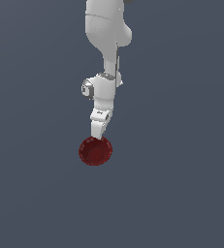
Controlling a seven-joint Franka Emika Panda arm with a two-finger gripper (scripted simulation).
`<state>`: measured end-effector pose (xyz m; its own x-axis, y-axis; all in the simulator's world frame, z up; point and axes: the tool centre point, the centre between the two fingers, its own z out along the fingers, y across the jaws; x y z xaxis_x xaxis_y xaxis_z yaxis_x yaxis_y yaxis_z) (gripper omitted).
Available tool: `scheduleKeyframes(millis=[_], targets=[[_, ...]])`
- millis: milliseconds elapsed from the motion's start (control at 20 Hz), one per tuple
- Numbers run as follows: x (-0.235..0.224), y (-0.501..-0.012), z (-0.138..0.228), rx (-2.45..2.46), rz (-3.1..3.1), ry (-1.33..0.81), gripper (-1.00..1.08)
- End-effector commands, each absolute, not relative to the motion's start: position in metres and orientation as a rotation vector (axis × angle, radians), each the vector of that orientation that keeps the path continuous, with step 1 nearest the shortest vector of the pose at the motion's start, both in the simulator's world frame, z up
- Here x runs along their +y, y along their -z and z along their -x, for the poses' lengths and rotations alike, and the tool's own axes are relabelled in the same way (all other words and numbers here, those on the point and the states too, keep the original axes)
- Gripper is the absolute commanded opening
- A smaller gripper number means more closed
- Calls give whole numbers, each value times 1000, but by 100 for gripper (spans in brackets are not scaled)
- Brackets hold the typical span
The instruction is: Pick up the object and move it to a goal position.
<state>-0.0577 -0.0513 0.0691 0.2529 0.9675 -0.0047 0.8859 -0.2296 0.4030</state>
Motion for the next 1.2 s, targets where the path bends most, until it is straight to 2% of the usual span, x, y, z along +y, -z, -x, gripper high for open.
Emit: scheduleKeyframes(millis=[0,700,750,1150], targets=[[-51,-67,57,1707,-2206,-353,28],[-54,-42,47,1713,-2201,-355,28],[-54,-42,47,1713,-2201,-355,-100],[-54,-42,47,1713,-2201,-355,-100]])
